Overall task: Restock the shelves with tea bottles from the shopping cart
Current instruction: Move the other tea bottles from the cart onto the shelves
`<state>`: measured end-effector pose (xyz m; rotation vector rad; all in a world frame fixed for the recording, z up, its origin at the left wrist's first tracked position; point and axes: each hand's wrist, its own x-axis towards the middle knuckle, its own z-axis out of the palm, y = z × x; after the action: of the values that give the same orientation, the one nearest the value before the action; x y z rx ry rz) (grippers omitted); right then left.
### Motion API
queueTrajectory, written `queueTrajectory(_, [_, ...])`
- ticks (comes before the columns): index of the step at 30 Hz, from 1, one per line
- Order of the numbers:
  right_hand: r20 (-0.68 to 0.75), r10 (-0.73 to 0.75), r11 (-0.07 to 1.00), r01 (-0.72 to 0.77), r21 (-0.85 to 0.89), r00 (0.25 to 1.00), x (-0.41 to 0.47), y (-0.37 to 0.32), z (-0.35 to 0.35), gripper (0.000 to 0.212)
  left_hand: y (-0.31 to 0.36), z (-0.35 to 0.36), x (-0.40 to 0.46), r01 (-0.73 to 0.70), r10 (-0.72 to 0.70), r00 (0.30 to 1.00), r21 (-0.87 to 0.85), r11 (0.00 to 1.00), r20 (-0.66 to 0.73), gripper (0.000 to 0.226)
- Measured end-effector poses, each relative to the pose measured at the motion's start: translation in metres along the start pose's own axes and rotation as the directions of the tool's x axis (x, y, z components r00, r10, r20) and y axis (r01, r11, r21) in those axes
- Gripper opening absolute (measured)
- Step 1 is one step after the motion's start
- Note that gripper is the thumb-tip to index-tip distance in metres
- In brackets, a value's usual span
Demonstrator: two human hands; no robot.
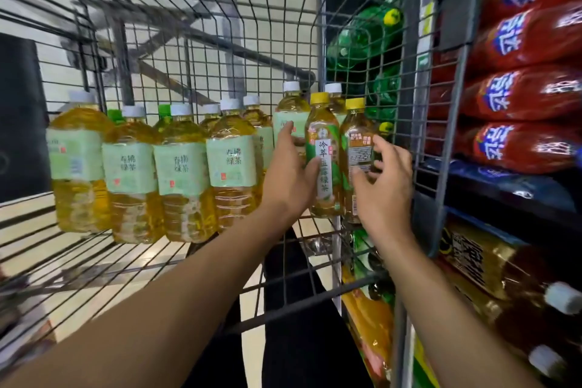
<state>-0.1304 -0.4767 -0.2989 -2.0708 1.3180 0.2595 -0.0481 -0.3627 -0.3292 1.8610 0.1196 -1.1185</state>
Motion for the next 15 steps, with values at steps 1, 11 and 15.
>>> queueTrajectory(1, [0.007, 0.009, 1.0, -0.009, -0.001, 1.0, -0.0001, 0.001, 0.0007, 0.062, -0.0021, 0.0012, 0.0, 0.006, -0.006, 1.0, -0.005, 1.0, -0.005, 0.078])
queueTrajectory(11, [0.11, 0.081, 0.997, -0.08, -0.011, 0.991, 0.0027, 0.0034, 0.0098, 0.085, 0.0018, 0.0017, 0.0051, 0.136, -0.127, 0.99, -0.2, 0.97, 0.06, 0.062])
queueTrajectory(15, [0.157, 0.128, 0.984, -0.146, 0.105, 0.979, 0.0024, 0.0059, 0.0067, 0.084, 0.0005, -0.0003, 0.0065, 0.2, -0.154, 0.976, -0.362, 0.91, 0.152, 0.061])
